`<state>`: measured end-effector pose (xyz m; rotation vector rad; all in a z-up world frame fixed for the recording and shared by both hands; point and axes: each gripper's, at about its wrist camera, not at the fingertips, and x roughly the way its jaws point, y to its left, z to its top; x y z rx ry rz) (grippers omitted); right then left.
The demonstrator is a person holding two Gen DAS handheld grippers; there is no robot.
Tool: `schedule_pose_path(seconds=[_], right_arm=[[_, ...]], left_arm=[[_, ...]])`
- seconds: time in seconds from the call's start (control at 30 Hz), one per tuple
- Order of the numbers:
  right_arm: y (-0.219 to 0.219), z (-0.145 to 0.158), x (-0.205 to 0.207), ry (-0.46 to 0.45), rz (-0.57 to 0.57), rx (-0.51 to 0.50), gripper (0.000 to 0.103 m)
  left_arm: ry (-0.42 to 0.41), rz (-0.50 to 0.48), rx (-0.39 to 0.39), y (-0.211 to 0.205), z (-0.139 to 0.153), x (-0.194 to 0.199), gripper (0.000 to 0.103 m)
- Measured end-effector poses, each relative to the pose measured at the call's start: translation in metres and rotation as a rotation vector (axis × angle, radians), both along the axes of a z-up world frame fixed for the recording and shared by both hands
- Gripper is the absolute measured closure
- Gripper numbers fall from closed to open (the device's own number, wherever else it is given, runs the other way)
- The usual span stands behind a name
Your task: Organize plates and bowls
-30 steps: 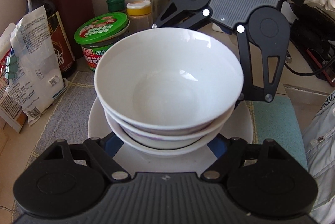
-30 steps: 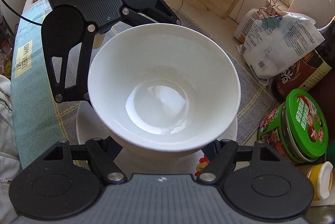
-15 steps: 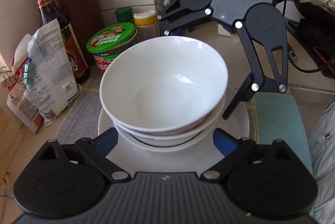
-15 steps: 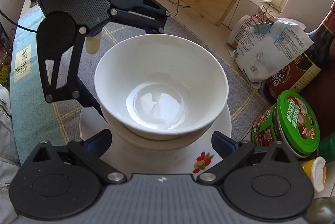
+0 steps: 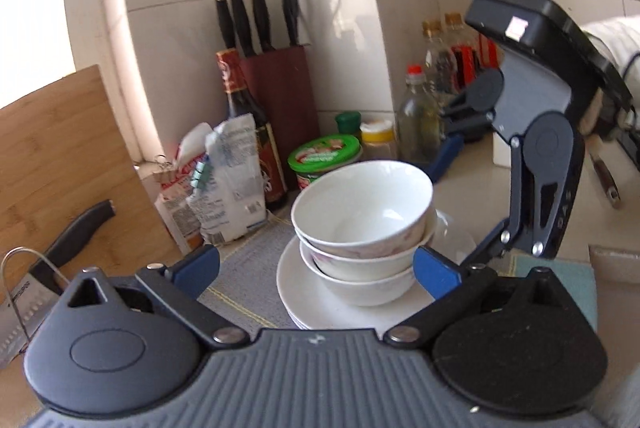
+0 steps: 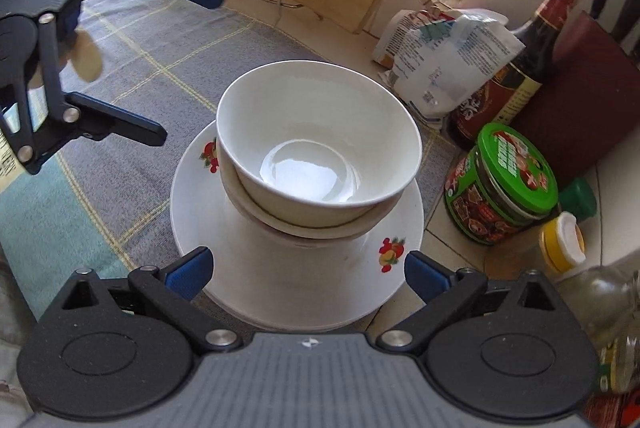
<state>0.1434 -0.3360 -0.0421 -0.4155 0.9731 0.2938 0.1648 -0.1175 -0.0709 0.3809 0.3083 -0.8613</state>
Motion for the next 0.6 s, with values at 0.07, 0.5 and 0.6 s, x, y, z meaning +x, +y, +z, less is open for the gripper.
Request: schedule_pose_path(seconds=[0.07, 0.5, 0.6], right_arm=[[0.008, 0.0, -0.005, 0.007, -0.113, 0.026, 0.0], [0.069, 0.037, -0.082, -0.142, -0.746, 0.076, 0.0], [0.082, 0.045, -0.099, -0.19, -0.791, 0.087, 0.0]], left_arm=[[0.022, 0.036, -0.059, 0.009, 0.004, -0.005, 0.001], [0.237, 0.304, -0.017, 0.052, 0.04, -0.043, 0.001], [0.235, 0.329, -0.013, 0.054, 0.046, -0.051, 0.001]])
